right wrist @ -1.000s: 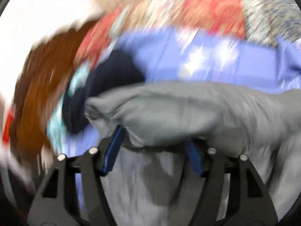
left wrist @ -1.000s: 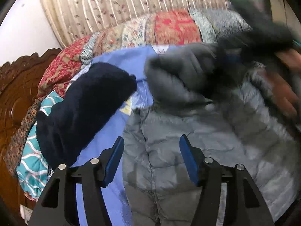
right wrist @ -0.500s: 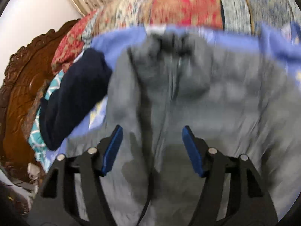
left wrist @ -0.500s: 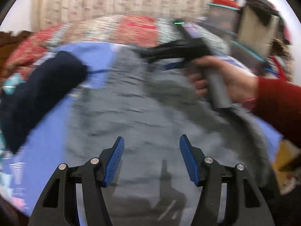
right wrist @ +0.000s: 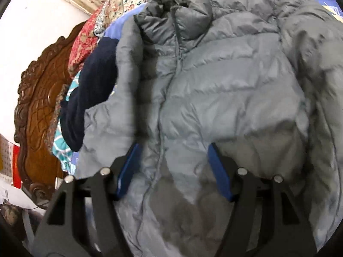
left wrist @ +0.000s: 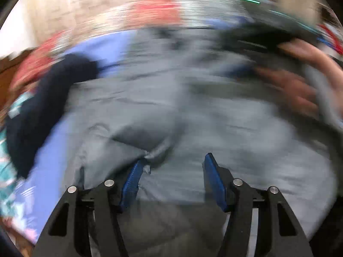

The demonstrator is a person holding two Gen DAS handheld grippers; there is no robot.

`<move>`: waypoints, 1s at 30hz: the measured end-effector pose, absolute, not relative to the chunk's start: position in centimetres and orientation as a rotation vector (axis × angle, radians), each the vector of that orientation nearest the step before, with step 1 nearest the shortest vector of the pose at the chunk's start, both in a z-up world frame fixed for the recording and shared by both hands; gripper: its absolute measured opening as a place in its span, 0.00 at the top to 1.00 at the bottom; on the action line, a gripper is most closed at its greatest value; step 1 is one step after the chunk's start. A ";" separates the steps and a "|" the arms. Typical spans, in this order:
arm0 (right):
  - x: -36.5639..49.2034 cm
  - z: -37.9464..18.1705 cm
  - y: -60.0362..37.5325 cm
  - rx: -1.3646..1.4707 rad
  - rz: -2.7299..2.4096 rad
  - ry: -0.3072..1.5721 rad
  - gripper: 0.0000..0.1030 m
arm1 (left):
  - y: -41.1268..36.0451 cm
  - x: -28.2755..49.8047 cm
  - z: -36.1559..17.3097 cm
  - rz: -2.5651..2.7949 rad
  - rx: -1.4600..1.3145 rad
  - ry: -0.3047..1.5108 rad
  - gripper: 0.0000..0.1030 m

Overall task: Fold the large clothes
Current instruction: 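Lay the grey jacket flat on the bed with both grippers, collar away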

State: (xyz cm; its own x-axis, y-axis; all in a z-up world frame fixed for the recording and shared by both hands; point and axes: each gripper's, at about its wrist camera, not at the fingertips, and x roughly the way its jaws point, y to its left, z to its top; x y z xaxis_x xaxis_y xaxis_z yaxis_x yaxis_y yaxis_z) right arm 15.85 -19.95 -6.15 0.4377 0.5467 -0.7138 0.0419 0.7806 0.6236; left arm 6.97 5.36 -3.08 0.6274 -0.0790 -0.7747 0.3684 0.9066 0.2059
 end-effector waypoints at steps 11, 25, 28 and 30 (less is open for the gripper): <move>13.7 -5.7 -19.3 0.642 0.348 1.094 0.38 | 31.3 23.1 5.8 0.603 -0.027 0.808 0.22; 3.5 -0.5 -23.6 0.565 0.319 0.975 0.38 | 15.8 9.5 4.0 0.040 0.047 0.779 0.22; 0.4 0.7 -25.7 0.506 0.242 0.940 0.38 | 8.9 7.1 1.0 -0.124 0.140 0.823 0.22; -2.4 1.3 -27.6 0.467 0.171 0.912 0.38 | 6.2 6.4 -0.6 -0.193 0.168 0.863 0.22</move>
